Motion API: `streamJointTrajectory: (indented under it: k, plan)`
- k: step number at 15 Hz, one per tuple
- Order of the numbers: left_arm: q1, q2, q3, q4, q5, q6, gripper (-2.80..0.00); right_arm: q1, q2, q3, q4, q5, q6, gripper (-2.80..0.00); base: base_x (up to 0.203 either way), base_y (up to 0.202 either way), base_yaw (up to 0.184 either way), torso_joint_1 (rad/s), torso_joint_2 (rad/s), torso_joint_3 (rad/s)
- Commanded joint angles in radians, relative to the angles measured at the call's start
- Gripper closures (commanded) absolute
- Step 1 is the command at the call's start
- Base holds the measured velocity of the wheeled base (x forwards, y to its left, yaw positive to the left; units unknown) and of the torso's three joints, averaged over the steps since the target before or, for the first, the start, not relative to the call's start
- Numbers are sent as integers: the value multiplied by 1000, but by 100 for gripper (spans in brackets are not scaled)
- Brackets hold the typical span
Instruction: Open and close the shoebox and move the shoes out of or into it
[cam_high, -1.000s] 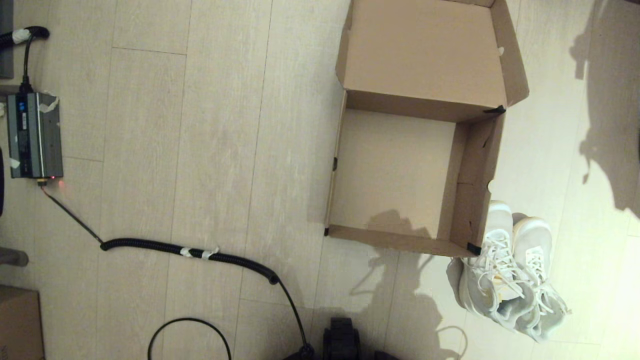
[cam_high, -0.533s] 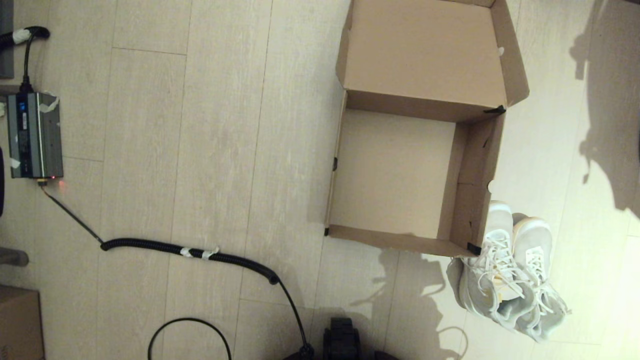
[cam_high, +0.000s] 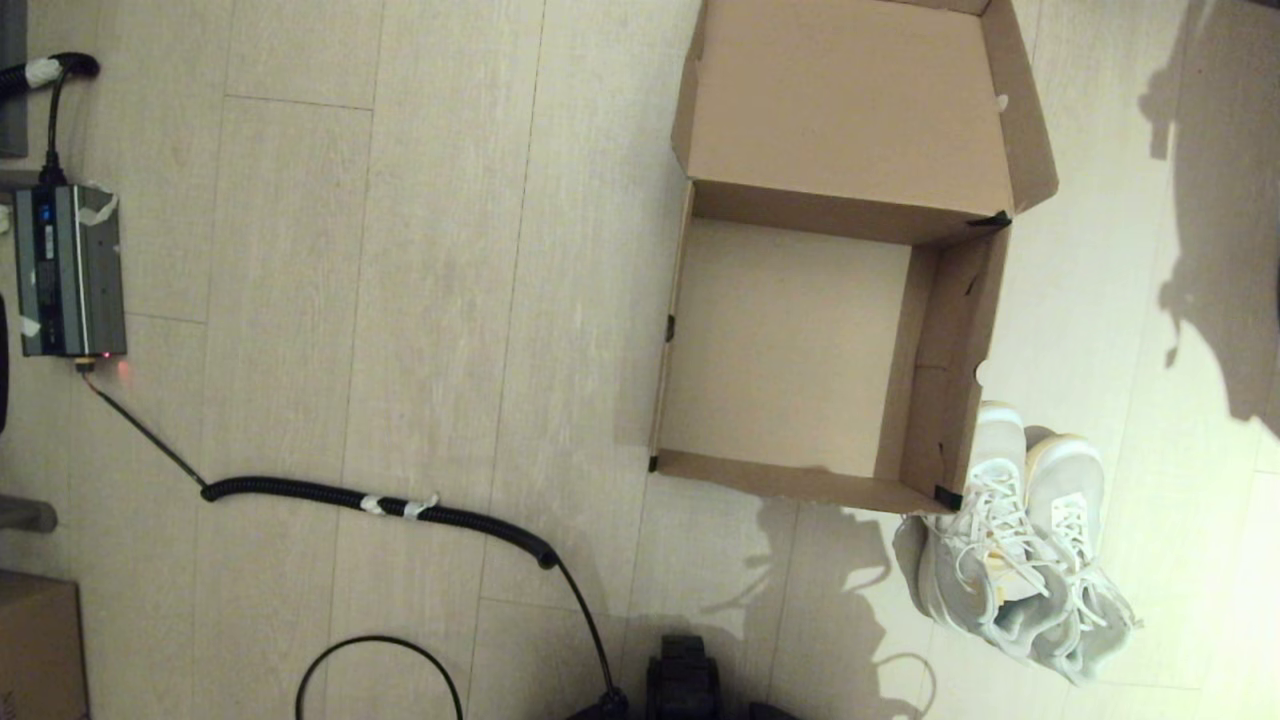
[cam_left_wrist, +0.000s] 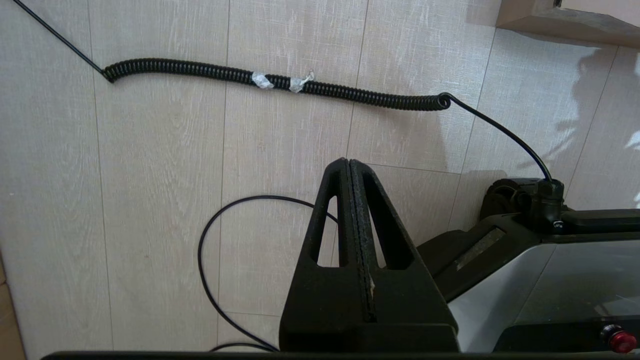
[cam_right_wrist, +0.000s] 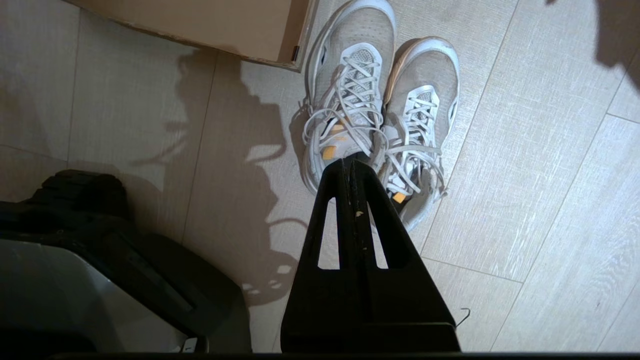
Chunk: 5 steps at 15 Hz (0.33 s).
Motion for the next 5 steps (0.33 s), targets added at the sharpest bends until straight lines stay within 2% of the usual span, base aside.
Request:
streamJointTrajectory:
  k: [1, 5]
  plan:
    - [0, 1, 0, 0, 1, 0, 0, 1, 4, 0, -1, 2, 2, 0, 0, 0, 0, 0, 0, 0]
    - [0, 1, 0, 0, 1, 0, 0, 1, 4, 0, -2, -3, 15, 0, 0, 0, 0, 0, 0, 0]
